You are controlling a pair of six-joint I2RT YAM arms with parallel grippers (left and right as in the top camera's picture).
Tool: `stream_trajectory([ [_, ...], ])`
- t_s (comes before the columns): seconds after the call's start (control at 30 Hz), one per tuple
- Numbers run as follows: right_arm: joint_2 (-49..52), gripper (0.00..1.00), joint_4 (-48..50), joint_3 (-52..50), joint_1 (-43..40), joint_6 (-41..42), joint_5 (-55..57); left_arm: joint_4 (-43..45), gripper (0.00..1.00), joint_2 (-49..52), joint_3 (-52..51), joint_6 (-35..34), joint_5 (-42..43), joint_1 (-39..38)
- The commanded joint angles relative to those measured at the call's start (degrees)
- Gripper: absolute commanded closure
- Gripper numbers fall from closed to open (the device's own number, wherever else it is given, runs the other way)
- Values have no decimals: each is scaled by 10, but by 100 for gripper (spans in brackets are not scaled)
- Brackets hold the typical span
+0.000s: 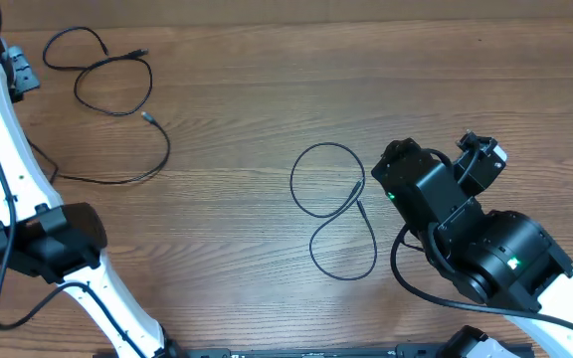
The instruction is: Untangle cables
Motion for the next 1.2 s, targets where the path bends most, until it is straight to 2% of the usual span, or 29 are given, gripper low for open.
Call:
stream_trajectory([
  [0.0, 9, 0, 4, 3, 0, -5, 3, 34, 96, 30, 1, 7, -23, 22],
  [0.13, 32, 0, 3, 3, 0, -5, 3, 108, 93, 57, 1, 6, -22, 48],
  [0.4, 73, 0, 2, 3, 0, -5, 3, 188, 83, 71, 1, 6, 0, 55],
  [0.47, 80, 0, 2, 3, 0, -5, 3, 201, 69, 71, 1, 6, 23, 55],
  [0.5, 82, 0, 2, 3, 0, -5, 3, 203, 58, 71, 1, 6, 34, 55],
  [0.53, 83, 0, 4, 3, 0, -5, 3, 203, 39, 71, 1, 6, 41, 54],
  [0.57, 83, 0, 6, 3, 0, -5, 3, 202, 12, 71, 1, 6, 44, 54],
  [0.6, 83, 0, 8, 3, 0, -5, 3, 196, 0, 71, 1, 6, 43, 54],
  [0.77, 83, 0, 3, 3, 0, -5, -1, 172, 0, 71, 1, -23, 55, 54],
  [0.87, 83, 0, -2, 3, 0, -5, -7, 153, 12, 71, 0, -24, 137, 54],
  [0.97, 83, 0, -1, 3, 0, -5, -19, 144, 18, 76, 0, -23, 202, 54],
  [1.17, 83, 0, -1, 3, 0, -5, -21, 126, 23, 97, 0, 24, 224, 38],
])
